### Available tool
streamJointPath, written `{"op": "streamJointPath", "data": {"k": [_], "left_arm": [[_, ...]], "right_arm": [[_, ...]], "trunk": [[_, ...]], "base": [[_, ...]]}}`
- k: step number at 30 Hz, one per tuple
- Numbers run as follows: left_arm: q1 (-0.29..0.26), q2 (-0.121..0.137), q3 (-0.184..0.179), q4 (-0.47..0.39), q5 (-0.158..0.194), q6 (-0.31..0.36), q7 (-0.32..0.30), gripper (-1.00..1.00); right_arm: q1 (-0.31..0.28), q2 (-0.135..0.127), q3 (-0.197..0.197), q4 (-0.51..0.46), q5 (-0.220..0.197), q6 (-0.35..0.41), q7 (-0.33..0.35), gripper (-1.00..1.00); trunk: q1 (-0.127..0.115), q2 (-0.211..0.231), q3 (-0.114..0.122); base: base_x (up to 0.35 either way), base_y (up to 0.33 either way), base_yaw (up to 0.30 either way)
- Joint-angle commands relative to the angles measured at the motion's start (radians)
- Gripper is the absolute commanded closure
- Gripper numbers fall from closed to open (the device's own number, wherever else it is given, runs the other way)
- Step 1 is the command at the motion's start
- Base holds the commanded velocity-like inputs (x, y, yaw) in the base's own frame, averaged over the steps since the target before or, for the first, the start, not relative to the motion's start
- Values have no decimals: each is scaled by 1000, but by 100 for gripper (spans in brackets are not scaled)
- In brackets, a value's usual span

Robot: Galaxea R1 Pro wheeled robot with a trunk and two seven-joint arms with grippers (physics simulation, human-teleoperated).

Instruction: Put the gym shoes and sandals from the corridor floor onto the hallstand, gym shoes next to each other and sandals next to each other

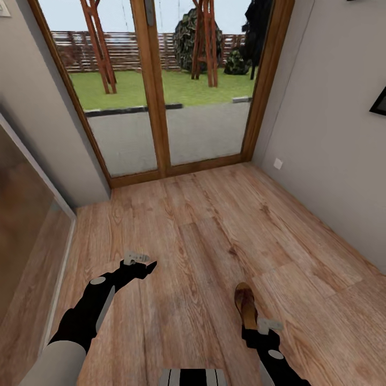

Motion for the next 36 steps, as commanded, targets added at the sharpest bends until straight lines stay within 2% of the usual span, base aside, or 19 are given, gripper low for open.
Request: {"op": "streamJointPath", "data": {"k": [1, 9, 19, 36], "left_arm": [[0, -1, 3, -1, -9, 4, -8, -100], [0, -4, 2, -1, -9, 4, -8, -100], [-3, -6, -12, -4, -8, 7, -7, -100], [-4, -5, -15, -4, -8, 7, -8, -100]], "right_arm": [[-1, 1, -6, -9, 8, -2, 0, -100], [-4, 1, -7, -118, 7, 15, 1, -100], [-38, 0, -7, -162, 8, 133, 0, -100], [-45, -4, -7, -158, 7, 152, 4, -100]], "trunk": [[0, 0, -1], [0, 0, -1], [0, 0, -1], [7, -4, -67]], "base": [[0, 0, -3], [0, 0, -1], [0, 0, 0], [0, 0, 0]]}}
